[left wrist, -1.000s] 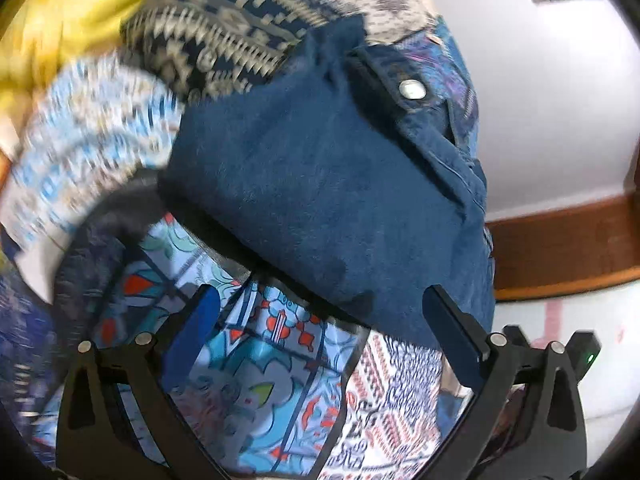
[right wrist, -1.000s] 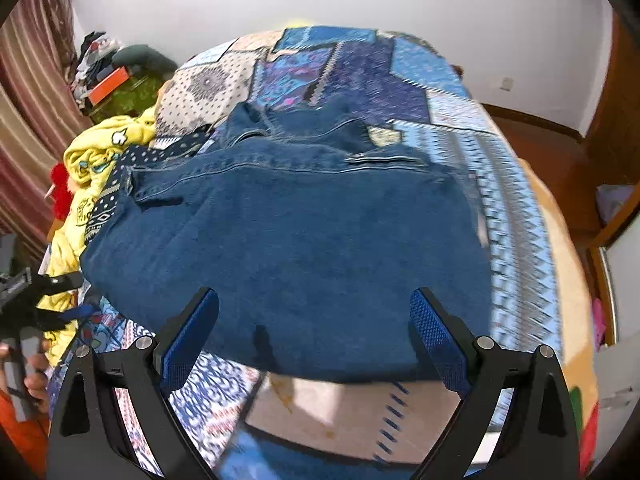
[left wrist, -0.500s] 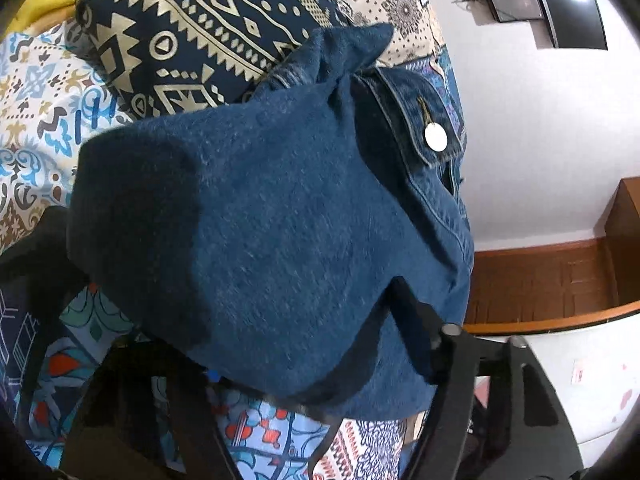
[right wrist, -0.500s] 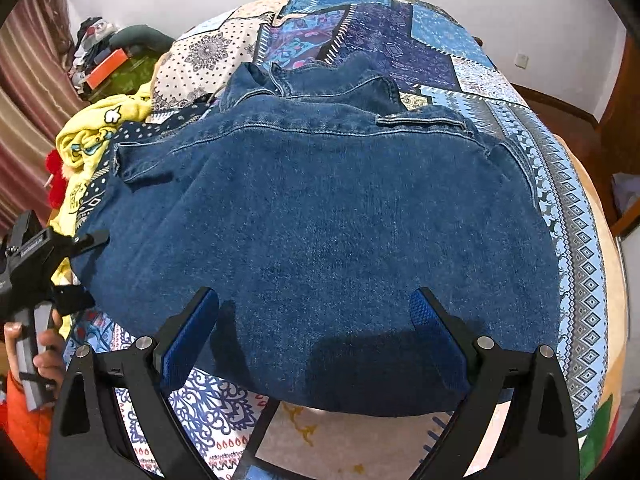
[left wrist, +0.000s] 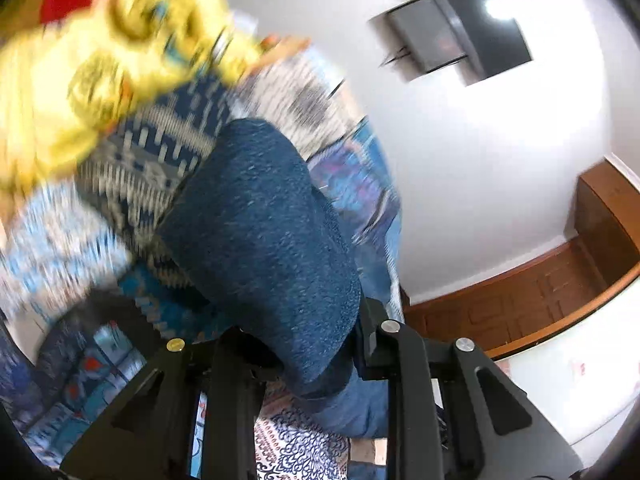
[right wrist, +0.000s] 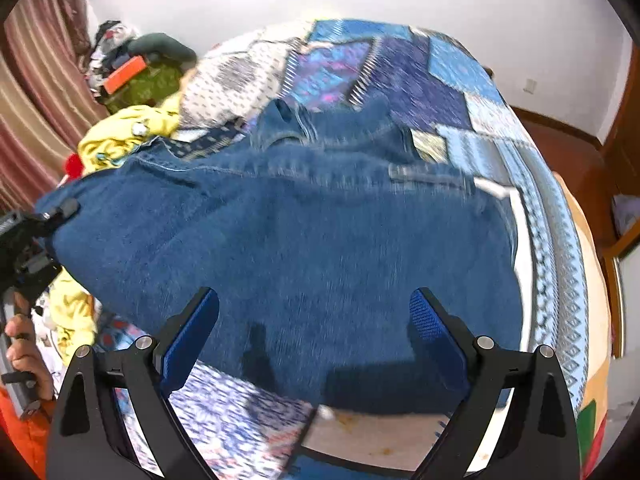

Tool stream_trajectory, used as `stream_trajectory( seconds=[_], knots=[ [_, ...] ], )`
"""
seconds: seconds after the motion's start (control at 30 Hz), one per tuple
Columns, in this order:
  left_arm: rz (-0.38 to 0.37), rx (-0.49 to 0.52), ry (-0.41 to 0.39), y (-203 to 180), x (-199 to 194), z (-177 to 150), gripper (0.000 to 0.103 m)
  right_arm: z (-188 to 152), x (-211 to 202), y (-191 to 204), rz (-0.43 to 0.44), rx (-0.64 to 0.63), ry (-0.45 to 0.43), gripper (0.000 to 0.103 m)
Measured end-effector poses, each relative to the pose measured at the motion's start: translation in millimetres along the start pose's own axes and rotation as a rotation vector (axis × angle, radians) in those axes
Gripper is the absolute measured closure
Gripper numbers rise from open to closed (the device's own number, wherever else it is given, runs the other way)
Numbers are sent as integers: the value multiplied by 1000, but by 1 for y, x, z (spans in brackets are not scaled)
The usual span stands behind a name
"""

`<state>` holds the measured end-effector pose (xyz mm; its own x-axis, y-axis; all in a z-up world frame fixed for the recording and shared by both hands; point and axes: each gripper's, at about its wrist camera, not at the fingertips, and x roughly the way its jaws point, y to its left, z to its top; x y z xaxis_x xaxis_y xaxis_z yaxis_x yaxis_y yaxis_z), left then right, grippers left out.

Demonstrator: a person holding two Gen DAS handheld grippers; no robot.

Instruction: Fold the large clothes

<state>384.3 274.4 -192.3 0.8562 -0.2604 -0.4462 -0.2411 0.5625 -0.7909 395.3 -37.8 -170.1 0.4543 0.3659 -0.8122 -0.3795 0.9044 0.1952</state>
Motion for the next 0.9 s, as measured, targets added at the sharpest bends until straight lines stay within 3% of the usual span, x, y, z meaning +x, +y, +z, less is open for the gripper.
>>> stream_trajectory(
  seconds=[0.2,0.43,0.53,0.63,0.73,0.9],
  knots=[
    [115,237,-106,-40,-31,7,79,15,25,48,34,-80,8,8],
    [181,386,-85,-57,-18,-7,79,7,91,87,36,-182,137,6],
    [204,416,-69,-63,-6,-16,79,0,103,87,22,-198,133,0],
    [197,450,-56,-79,4,-22,79,0,97,85,44,-233,164,0],
    [185,505,-50,-106,16,-31,79,2,76,64,116,-167,176,0],
    [141,598,-2,-160,46,-75,79,-6,19,6,63,-14,65,0]
  ],
)
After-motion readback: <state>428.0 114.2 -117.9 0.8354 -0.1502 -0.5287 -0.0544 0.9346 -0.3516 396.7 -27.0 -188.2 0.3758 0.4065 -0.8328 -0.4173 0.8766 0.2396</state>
